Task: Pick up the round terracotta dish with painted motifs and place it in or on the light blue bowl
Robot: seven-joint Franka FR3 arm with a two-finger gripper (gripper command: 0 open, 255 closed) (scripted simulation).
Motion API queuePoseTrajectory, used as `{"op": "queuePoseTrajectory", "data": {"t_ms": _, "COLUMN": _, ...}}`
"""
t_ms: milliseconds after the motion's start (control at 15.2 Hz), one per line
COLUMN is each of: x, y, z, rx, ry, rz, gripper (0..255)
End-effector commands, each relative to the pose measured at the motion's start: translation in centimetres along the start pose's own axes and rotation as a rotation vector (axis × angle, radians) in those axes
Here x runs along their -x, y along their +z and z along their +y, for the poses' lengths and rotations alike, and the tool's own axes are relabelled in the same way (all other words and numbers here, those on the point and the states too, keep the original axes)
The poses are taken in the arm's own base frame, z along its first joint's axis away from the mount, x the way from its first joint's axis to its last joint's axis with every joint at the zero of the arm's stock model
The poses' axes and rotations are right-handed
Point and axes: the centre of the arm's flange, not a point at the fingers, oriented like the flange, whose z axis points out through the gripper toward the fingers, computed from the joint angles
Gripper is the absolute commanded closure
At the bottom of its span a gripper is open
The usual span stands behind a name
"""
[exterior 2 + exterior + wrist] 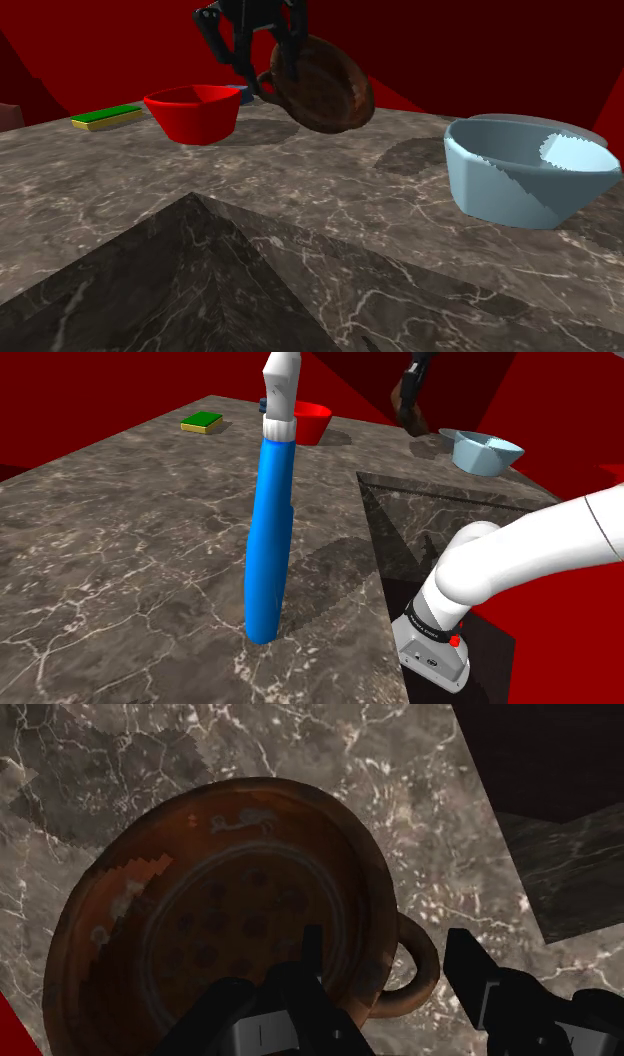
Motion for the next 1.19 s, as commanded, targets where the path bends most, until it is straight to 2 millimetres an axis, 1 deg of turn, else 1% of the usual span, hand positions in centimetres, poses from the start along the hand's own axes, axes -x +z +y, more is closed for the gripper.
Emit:
{"op": "queuePoseTrajectory", "data": {"t_ms": 0, "x": 0.1, "y": -1.0, "z": 0.1, "rx": 0.0, "ry": 0.0, "rz": 0.0, "gripper": 255}}
{"op": "queuePoseTrajectory", "data": {"t_ms": 396, "x": 0.2, "y": -4.1, "z": 0.8, "rx": 0.0, "ry": 0.0, "rz": 0.0, "gripper": 255}}
{"op": "queuePoseTrajectory", "data": {"t_ms": 462, "x": 0.2, "y": -4.2, "z": 0.8, "rx": 0.0, "ry": 0.0, "rz": 0.0, "gripper": 255}}
{"op": "queuePoseTrajectory", "data": {"t_ms": 1122, "x": 11.3, "y": -2.9, "z": 7.8, "rx": 0.0, "ry": 0.0, "rz": 0.0, "gripper": 255}}
